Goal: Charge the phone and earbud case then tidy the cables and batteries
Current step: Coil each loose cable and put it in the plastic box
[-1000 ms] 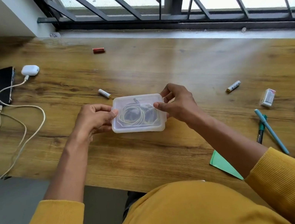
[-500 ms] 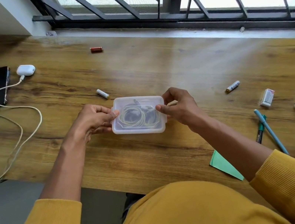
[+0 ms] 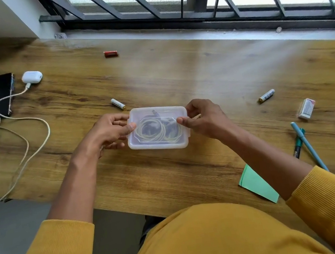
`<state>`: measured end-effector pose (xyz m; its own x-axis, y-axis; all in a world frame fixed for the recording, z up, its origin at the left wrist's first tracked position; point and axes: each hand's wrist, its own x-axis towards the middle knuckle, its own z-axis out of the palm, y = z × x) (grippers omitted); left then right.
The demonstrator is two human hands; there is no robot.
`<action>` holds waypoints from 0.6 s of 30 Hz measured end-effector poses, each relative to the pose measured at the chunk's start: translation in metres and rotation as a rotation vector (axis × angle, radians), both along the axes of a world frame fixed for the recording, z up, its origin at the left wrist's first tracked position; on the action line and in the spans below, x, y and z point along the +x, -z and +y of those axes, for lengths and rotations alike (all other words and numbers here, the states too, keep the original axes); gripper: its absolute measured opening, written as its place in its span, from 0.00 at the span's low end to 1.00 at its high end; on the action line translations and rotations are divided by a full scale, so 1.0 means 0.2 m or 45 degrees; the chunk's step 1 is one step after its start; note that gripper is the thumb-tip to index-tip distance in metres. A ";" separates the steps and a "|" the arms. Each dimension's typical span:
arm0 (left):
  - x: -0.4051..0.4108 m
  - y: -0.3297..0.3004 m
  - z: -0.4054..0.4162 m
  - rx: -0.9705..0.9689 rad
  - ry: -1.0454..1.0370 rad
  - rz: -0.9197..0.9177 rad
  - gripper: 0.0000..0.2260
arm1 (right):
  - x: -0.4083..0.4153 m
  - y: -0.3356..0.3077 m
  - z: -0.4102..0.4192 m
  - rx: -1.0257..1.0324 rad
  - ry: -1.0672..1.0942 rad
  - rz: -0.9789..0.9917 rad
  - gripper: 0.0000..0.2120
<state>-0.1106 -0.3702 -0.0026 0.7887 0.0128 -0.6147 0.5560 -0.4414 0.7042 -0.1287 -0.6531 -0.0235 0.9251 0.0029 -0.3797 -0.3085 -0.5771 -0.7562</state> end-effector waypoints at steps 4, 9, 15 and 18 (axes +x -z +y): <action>0.02 0.00 0.02 0.087 0.059 0.025 0.11 | -0.02 -0.03 0.00 -0.078 -0.026 -0.030 0.15; 0.02 -0.01 -0.01 0.134 0.106 0.026 0.12 | -0.05 -0.06 0.05 -0.206 0.013 -0.104 0.15; -0.01 -0.02 -0.03 0.113 0.144 0.094 0.07 | -0.09 -0.12 0.06 -0.118 0.152 -0.037 0.17; -0.02 -0.03 -0.05 0.106 0.126 0.076 0.07 | -0.10 -0.14 0.06 -0.108 0.164 -0.014 0.19</action>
